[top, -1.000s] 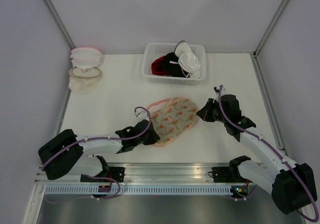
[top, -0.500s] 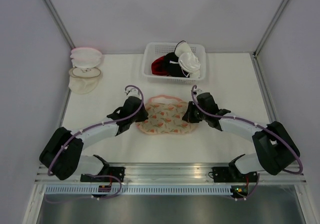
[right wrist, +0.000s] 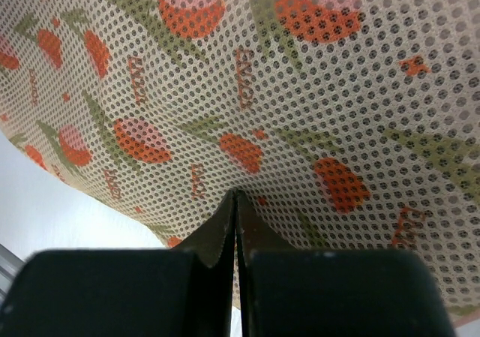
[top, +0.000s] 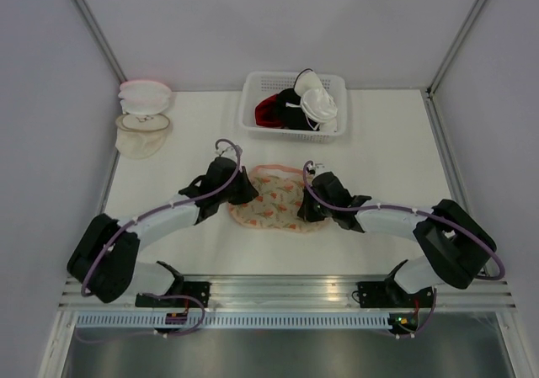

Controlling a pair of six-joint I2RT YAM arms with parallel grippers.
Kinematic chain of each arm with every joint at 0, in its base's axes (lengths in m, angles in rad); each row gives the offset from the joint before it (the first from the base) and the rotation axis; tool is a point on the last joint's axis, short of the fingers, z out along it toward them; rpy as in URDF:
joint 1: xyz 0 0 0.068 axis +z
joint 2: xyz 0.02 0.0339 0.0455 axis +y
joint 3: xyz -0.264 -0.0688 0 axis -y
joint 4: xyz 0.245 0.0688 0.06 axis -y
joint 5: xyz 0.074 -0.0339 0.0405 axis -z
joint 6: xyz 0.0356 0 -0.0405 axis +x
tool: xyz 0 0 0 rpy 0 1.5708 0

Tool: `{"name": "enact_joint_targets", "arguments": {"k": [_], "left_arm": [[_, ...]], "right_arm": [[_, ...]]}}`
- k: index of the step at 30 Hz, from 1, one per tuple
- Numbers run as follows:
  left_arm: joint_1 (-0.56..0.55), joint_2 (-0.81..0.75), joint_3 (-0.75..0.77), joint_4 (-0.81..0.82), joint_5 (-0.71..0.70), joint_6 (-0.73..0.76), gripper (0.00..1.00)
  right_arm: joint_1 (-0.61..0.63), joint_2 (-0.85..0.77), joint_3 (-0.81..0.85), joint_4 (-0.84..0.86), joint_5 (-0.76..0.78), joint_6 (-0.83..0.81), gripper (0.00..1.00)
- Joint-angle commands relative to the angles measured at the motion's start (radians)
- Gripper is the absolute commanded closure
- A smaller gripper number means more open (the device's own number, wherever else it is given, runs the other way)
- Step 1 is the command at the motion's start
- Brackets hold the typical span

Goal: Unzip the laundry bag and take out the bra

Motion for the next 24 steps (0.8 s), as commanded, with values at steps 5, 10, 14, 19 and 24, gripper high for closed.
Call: {"name": "enact_joint_targets", "arguments": {"k": [5, 10, 14, 19, 24], "left_arm": [[-0.068, -0.178, -0.167, -0.088, -0.038, -0.14, 0.98], [-0.068, -0.037, -0.187, 0.017, -0.082, -0.152, 0.98], [-0.066, 0.111, -0.152, 0.118, -0.101, -0.14, 0.98], [-0.052, 0.247, -0.017, 0.135, -0.107, -0.099, 0.98], [-0.023, 0.318, 0.119, 0.132, -0.067, -0.056, 0.98]], "right_arm": [[0.001, 0.057, 0.013, 0.049, 0.021, 0.011, 1.0], [0.017, 0.064, 0.01, 0.057, 0.008, 0.021, 1.0], [0.037, 0.031, -0.013, 0.066, -0.006, 0.038, 1.0], [0.092, -0.018, -0.041, 0.067, -0.038, 0.07, 1.0], [0.162, -0.045, -0.061, 0.083, -0.037, 0.122, 0.99]]}}
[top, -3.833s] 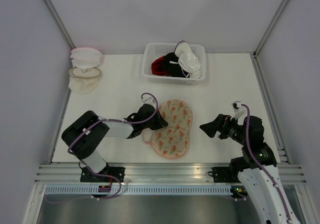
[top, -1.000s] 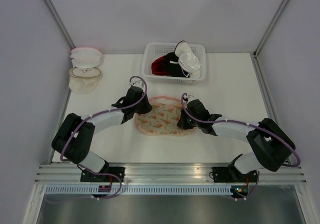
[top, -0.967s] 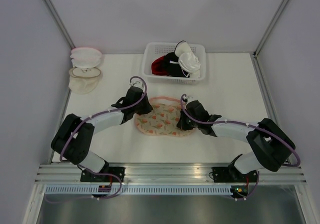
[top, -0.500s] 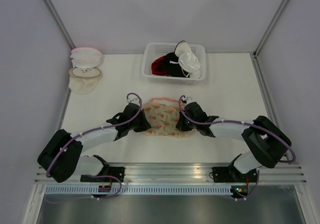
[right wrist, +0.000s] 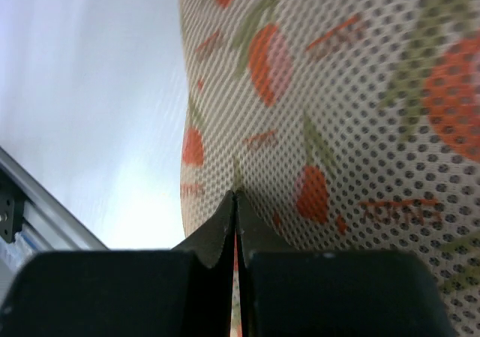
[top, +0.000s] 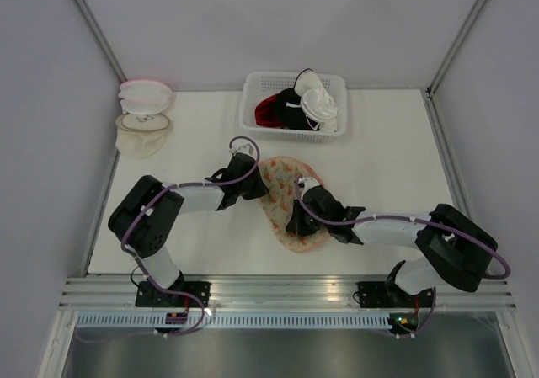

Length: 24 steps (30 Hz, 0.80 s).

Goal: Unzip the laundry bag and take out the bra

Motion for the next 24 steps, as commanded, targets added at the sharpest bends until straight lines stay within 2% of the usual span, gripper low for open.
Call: {"name": "enact_joint_targets", "arguments": {"k": [1, 5, 9, 13, 14, 15, 16, 18, 21, 24], "left_arm": [[0.021, 0.056, 0.078, -0.013, -0.007, 0.065, 0.98], [0.028, 0.059, 0.107, -0.01, 0.045, 0.083, 0.98], [0.028, -0.086, 0.046, 0.003, 0.083, 0.083, 0.98], [0.026, -0.316, -0.034, -0.023, 0.126, 0.08, 0.37], [0.026, -0.365, -0.074, -0.029, 0.143, 0.074, 0.29], [0.026, -0.411, -0.097, -0.033, 0.158, 0.065, 0.16], [0.026, -0.507, -0.117, -0.038, 0.175, 0.051, 0.11], [0.026, -0.589, -0.175, -0.055, 0.222, 0.036, 0.02], [0.025, -0.706, -0.281, -0.038, 0.328, -0.038, 0.01], [-0.003, -0.79, -0.43, 0.087, 0.399, -0.156, 0.01]], "right_arm": [[0.043, -0.025, -0.016, 0.019, -0.013, 0.045, 0.99], [0.051, -0.01, -0.006, 0.014, 0.007, 0.047, 1.0], [0.051, -0.001, 0.012, 0.005, 0.035, 0.027, 0.99], [0.051, 0.009, 0.033, 0.001, 0.04, 0.005, 0.99], [0.051, 0.006, 0.036, 0.007, 0.04, 0.002, 0.99], [0.053, 0.003, 0.043, 0.005, 0.04, 0.001, 1.0], [0.051, -0.011, 0.047, 0.005, 0.037, -0.013, 1.0], [0.051, -0.028, 0.058, 0.013, 0.028, -0.019, 1.0], [0.053, -0.098, 0.067, 0.036, 0.014, -0.029, 1.0], [0.051, -0.154, 0.086, 0.03, 0.007, -0.035, 0.99]]}}
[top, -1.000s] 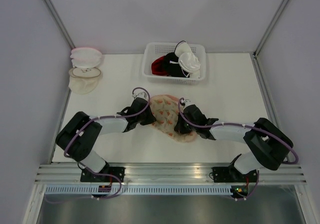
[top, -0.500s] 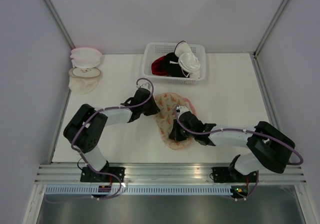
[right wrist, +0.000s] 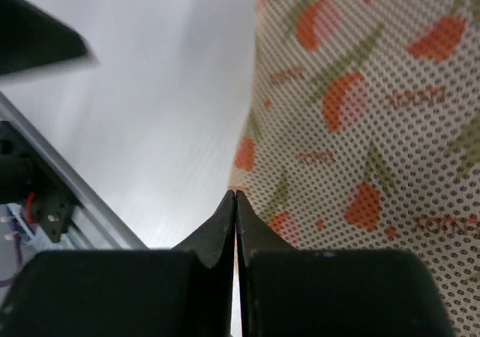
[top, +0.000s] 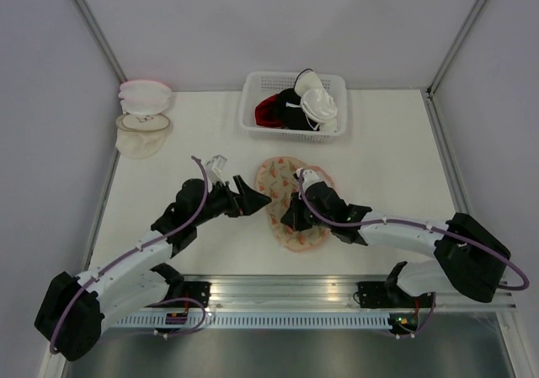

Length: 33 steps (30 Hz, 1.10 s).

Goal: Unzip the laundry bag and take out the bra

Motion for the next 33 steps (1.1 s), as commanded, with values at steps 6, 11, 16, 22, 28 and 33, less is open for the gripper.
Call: {"name": "enact_joint_targets", "arguments": {"k": [6, 11, 16, 22, 28, 33], "left_arm": [[-0.095, -0.065, -0.362, 0.353, 0.135, -0.303, 0.0], [-0.136, 0.073, -0.402, 0.567, 0.143, -0.375, 0.0], [-0.15, 0.285, -0.343, 0.718, 0.135, -0.4, 0.02], [-0.152, 0.504, -0.284, 0.727, 0.081, -0.432, 0.15], [-0.15, 0.645, -0.241, 0.773, 0.007, -0.403, 0.18], [-0.15, 0.808, -0.188, 0.893, -0.013, -0.415, 0.21]], "right_arm": [[0.004, -0.204, 0.082, -0.051, 0.015, -0.022, 0.59], [0.011, -0.333, 0.051, -0.125, 0.099, -0.016, 0.46], [0.022, -0.408, 0.013, -0.182, 0.132, 0.01, 0.47], [0.051, -0.479, -0.032, -0.22, 0.173, 0.041, 0.44], [0.076, -0.536, -0.072, -0.237, 0.192, 0.073, 0.38], [0.113, -0.56, -0.078, -0.259, 0.219, 0.087, 0.4]]}}
